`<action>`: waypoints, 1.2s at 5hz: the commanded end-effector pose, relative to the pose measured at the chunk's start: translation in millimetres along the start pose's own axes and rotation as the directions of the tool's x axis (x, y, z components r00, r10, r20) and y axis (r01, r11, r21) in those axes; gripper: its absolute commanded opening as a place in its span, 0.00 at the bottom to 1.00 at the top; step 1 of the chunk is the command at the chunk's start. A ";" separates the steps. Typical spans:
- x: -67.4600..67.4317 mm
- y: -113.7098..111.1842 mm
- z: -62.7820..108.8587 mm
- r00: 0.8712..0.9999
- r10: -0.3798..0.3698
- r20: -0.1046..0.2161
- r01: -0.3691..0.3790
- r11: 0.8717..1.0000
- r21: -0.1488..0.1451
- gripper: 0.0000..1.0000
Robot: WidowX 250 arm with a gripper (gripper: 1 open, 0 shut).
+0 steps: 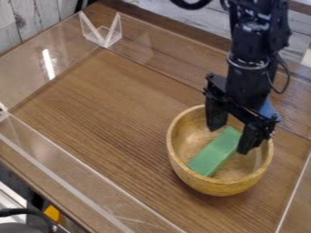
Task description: Remove the green block from inside the brown bowl and put it on the table
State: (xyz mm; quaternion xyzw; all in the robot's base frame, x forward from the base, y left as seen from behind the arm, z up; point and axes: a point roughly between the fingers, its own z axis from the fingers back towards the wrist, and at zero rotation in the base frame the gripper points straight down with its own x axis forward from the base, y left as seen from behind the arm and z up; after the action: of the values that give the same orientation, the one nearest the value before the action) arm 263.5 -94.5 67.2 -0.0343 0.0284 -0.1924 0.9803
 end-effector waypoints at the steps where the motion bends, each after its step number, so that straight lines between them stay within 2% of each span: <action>1: 3.4 -0.6 6.5 0.999 -0.017 0.036 0.017 1.000 0.005 1.00; 6: 1.0 -1.8 17.7 0.997 -0.011 0.082 0.010 1.000 0.014 1.00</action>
State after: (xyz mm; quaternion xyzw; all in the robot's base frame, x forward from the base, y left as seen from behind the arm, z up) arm 261.0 -93.5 67.1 -0.0333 0.0199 -0.1927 0.9805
